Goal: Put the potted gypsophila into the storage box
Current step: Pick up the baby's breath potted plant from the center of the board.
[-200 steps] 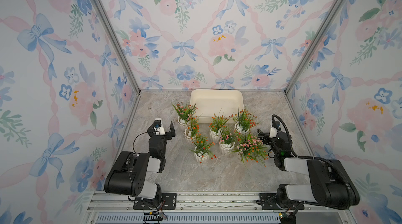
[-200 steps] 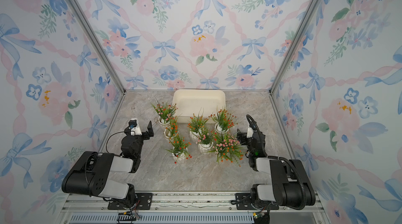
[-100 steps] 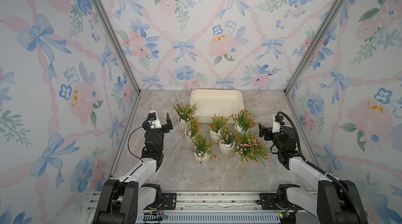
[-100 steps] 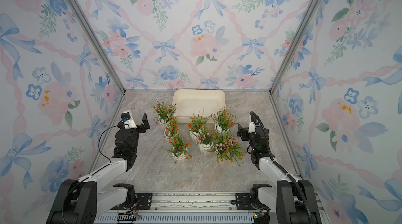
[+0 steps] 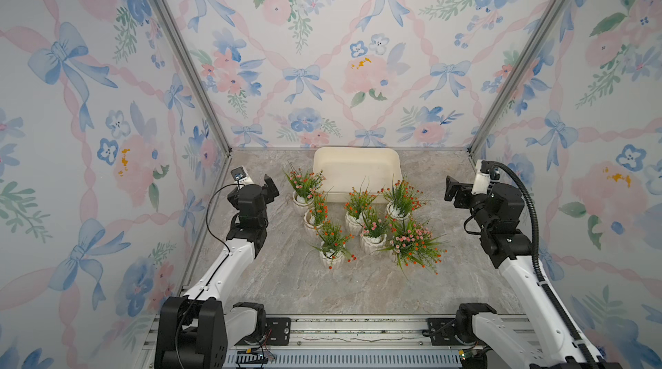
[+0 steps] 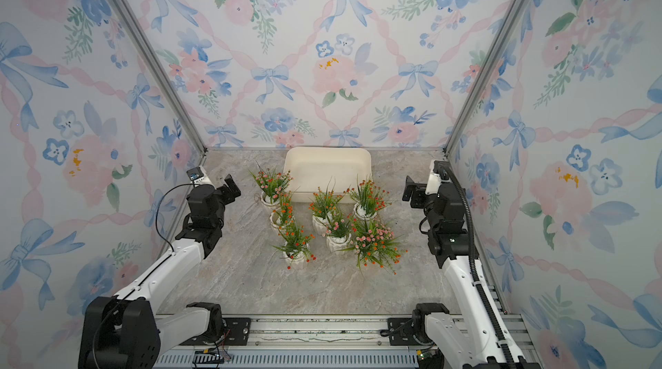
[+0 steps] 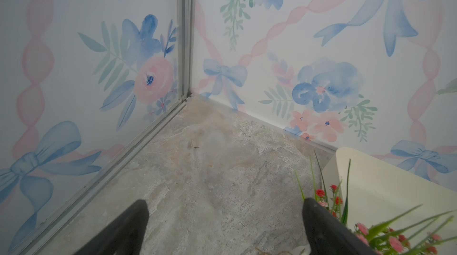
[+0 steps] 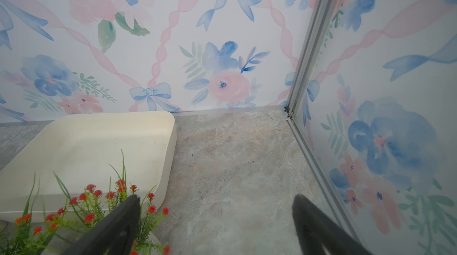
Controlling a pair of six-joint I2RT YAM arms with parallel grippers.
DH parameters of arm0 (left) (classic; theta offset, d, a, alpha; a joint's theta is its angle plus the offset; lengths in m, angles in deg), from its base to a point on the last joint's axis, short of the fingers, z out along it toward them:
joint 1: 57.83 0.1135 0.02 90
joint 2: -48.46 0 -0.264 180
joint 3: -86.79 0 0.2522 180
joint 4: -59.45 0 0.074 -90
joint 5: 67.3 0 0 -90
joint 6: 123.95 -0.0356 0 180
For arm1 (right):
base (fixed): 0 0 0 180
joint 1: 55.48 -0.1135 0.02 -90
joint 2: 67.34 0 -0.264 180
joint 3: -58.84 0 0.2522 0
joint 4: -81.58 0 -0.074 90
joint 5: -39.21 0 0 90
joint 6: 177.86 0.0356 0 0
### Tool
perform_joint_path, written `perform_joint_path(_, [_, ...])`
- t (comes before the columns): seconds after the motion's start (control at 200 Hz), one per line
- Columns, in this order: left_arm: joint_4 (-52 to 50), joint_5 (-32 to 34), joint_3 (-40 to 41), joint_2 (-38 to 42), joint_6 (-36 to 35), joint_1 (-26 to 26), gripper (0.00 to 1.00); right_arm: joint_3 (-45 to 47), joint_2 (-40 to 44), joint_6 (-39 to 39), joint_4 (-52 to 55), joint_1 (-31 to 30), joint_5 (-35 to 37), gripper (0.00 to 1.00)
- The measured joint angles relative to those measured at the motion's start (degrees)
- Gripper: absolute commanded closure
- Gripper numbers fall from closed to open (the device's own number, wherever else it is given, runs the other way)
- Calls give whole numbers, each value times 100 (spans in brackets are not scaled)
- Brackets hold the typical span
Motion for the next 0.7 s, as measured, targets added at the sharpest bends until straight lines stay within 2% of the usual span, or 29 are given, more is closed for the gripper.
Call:
perform_joint_path(0.225, [-586, -170, -289, -164, 278, 0, 2, 0, -52, 581, 590, 136, 796, 3])
perform_joint_path(0.5, [-1283, -487, -979, -686, 859, -61, 2, -393, -787, 1054, 1613, 256, 603, 2])
perform_joint_path(0.7, [-2133, -490, -1720, -1377, 1438, -205, 2, -452, -844, 1537, 1891, 254, 422, 3])
